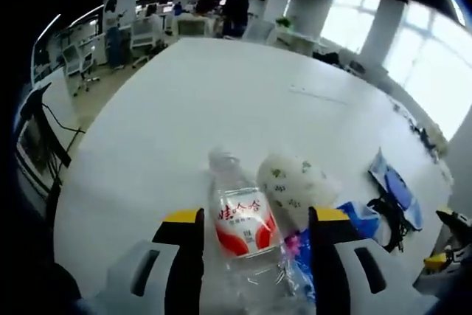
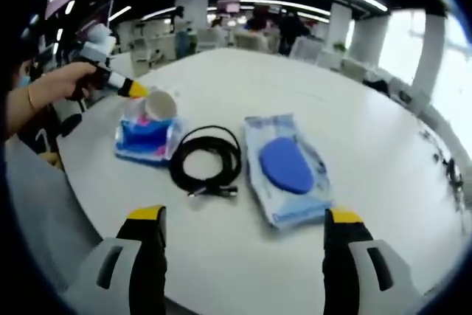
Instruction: Arrange the tabletop items into an orderly group along one side of the table until the central work area is clear of visible clutter.
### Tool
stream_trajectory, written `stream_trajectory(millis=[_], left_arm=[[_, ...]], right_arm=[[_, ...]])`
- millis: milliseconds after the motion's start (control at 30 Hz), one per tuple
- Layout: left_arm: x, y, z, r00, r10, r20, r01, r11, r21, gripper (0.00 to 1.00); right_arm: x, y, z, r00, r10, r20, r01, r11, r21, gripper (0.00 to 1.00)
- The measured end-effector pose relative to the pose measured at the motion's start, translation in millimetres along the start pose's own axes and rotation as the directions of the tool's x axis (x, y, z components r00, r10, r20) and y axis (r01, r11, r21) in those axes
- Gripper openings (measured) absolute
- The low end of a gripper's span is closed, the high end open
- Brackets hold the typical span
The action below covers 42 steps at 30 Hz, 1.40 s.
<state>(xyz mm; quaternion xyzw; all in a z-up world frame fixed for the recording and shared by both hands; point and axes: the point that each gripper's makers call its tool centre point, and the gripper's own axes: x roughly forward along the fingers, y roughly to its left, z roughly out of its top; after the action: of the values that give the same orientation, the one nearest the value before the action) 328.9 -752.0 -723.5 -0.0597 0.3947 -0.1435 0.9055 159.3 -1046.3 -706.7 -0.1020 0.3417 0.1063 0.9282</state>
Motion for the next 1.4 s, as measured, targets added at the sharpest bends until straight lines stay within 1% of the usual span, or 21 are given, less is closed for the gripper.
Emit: stream_trajectory(millis=[233,300,367,467,533,600,633,667,733,833,900,1000,1167,1233,1400], left_arm=[[7,4.7,-1.8,0.999,0.027,-0.021,-0.027,1.000,-0.002,0.51],[9,8.1,-3.2,0.998,0.053,-0.027,-0.053,0.999,-0.008,0.49],[11,9.8,-4.3,0.997,0.061,-0.041,-0.062,0.998,-0.009,0.49],[13,11.2,-0.1,0.997,0.072,-0.038,-0.072,0.997,-0.023,0.49],[15,12.5,2.7,0.996,0.084,-0.038,-0.084,0.996,-0.018,0.48],[17,13.4,2.2,0.994,0.094,-0.052,-0.095,0.995,-0.023,0.48],[17,14.5,-0.4,0.992,0.108,-0.070,-0.111,0.993,-0.040,0.48],[18,14.1,-1.1,0.991,0.107,-0.075,-0.110,0.993,-0.038,0.47],[20,14.5,-3.5,0.989,0.116,-0.089,-0.121,0.991,-0.056,0.46],[22,15.4,-5.9,0.985,0.129,-0.114,-0.136,0.989,-0.061,0.44],[24,15.3,-6.2,0.983,0.132,-0.126,-0.140,0.989,-0.053,0.42],[26,15.2,-8.3,0.980,0.136,-0.142,-0.145,0.988,-0.054,0.42],[26,16.1,-7.5,0.980,0.146,-0.134,-0.155,0.986,-0.057,0.41],[26,16.7,-7.2,0.982,0.139,-0.128,-0.150,0.986,-0.076,0.40],[25,18.2,-6.7,0.984,0.119,-0.133,-0.133,0.986,-0.100,0.39]], right_arm=[[1,2,-1.2,1.000,0.006,-0.007,-0.006,1.000,-0.010,0.86],[0,1,0.4,1.000,0.003,0.002,-0.003,1.000,0.000,0.86],[0,0,-0.7,1.000,0.000,-0.002,0.000,1.000,0.004,0.86],[0,-1,-0.2,1.000,-0.005,0.000,0.005,1.000,0.007,0.86],[0,-1,0.3,1.000,-0.007,0.003,0.007,1.000,0.003,0.86],[0,-1,-0.6,1.000,-0.006,-0.003,0.006,1.000,0.000,0.86],[0,-1,-0.9,1.000,-0.007,-0.004,0.007,1.000,-0.002,0.86],[1,-2,-1.5,1.000,-0.009,-0.007,0.009,1.000,-0.003,0.86],[0,-3,-2.1,1.000,-0.010,-0.009,0.010,1.000,0.010,0.86],[-1,-6,-1.4,1.000,-0.018,-0.002,0.018,0.999,0.027,0.86],[-1,-6,-1.1,1.000,-0.020,-0.001,0.020,0.999,0.032,0.86],[-1,-8,-1.8,1.000,-0.028,-0.004,0.029,0.999,0.030,0.85],[-2,-10,-0.1,0.999,-0.034,0.009,0.034,0.998,0.048,0.85],[-2,-11,0.2,0.999,-0.035,0.011,0.035,0.998,0.053,0.85],[-2,-12,0.5,0.999,-0.037,0.014,0.036,0.998,0.059,0.85]])
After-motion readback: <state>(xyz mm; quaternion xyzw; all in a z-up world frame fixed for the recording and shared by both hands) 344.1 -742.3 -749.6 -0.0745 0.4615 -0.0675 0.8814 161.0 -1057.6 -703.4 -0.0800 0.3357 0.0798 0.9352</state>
